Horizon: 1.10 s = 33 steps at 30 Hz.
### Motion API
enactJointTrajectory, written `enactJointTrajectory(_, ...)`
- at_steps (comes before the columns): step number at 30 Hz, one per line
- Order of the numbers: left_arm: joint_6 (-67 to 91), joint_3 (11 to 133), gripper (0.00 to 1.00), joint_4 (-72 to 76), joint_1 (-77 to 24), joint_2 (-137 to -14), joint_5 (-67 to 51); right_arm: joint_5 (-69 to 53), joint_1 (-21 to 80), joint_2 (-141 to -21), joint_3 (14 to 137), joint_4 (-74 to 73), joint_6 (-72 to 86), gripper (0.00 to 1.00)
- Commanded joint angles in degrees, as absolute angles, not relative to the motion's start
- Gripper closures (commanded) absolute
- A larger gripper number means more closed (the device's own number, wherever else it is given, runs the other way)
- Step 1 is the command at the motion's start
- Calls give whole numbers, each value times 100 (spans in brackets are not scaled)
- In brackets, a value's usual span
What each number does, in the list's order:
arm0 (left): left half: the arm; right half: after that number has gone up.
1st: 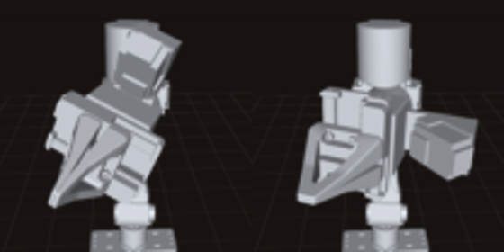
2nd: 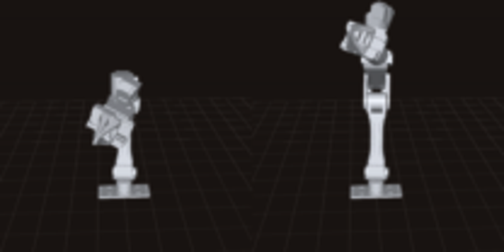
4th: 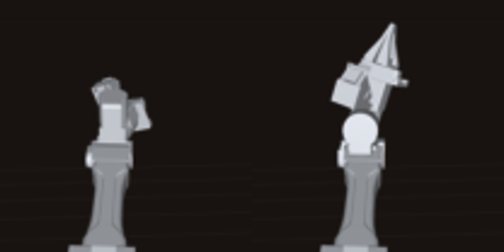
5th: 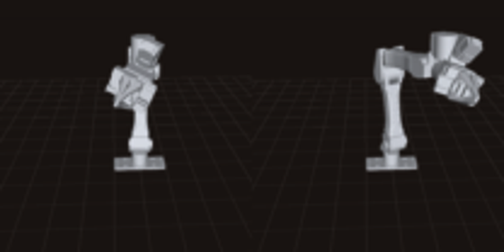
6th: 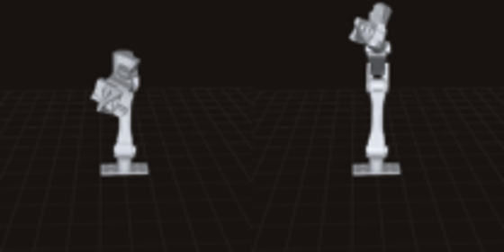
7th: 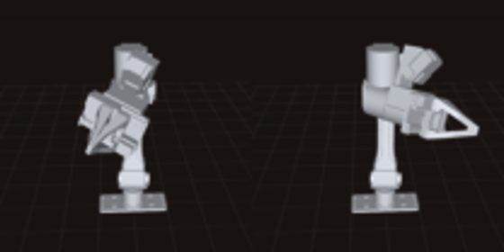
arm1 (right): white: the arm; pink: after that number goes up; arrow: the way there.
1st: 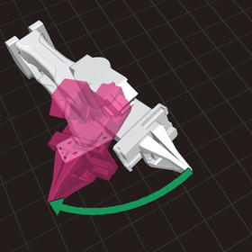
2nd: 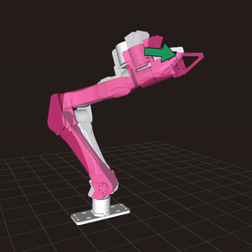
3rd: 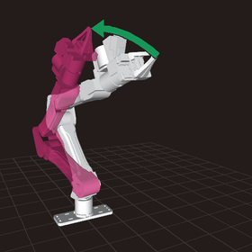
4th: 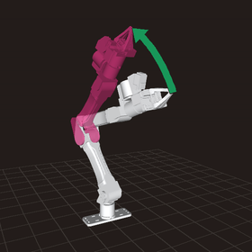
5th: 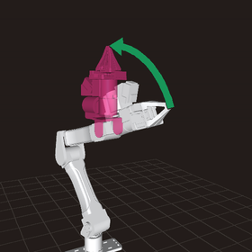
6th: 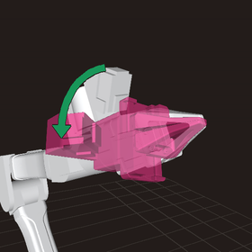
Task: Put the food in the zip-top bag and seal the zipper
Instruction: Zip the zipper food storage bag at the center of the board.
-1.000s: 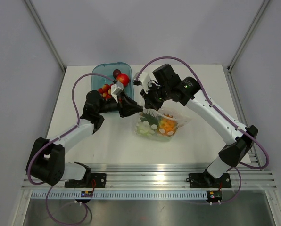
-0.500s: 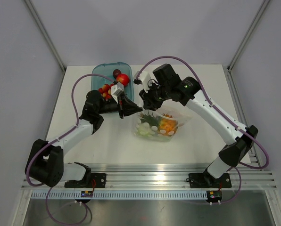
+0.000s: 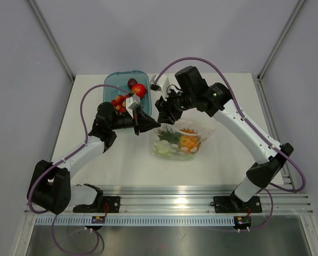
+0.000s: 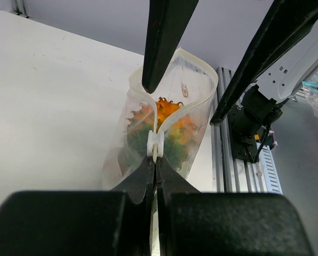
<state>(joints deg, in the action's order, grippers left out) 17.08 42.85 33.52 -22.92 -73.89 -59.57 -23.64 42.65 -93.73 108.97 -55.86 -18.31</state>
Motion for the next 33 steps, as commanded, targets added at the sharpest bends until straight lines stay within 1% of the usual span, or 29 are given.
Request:
enactJointTrajectory(1, 1494, 4403, 100, 3516, -2312, -7102, -5924, -2698, 4236, -9536, 11162, -5721, -1960, 48)
enactJointTrajectory(3, 1424, 4403, 100, 3455, -2312, -7067, -5915, -2725, 4210, -9650, 11346, -5914, -2056, 45)
enactJointTrajectory(8, 1170, 4500, 100, 3287, -2312, -7031, -6073, -2953, 4052, -9817, 11478, -6012, -2214, 40)
enactJointTrajectory(14, 1029, 4640, 100, 3077, -2312, -7093, -6179, -3032, 4034, -9967, 11540, -6126, -2250, 45)
enactJointTrajectory(20, 993, 4650, 100, 3032, -2312, -7093, -6188, -3190, 4034, -10090, 11593, -6179, -2303, 45)
enactJointTrajectory(26, 949, 4676, 100, 2962, -2320, -7093, -6205, -3357, 4034, -10221, 11768, -6240, -2285, 55)
enactJointTrajectory(30, 905, 4711, 100, 2900, -2312, -7093, -6188, -3436, 4034, -10239, 11821, -6275, -2303, 64)
enactJointTrajectory(31, 914, 4720, 100, 2892, -2312, -7101, -6179, -3445, 4034, -10239, 11813, -6301, -2303, 69)
enactJointTrajectory(33, 905, 4737, 100, 2883, -2312, -7119, -6179, -3463, 4034, -10239, 11786, -6311, -2312, 73)
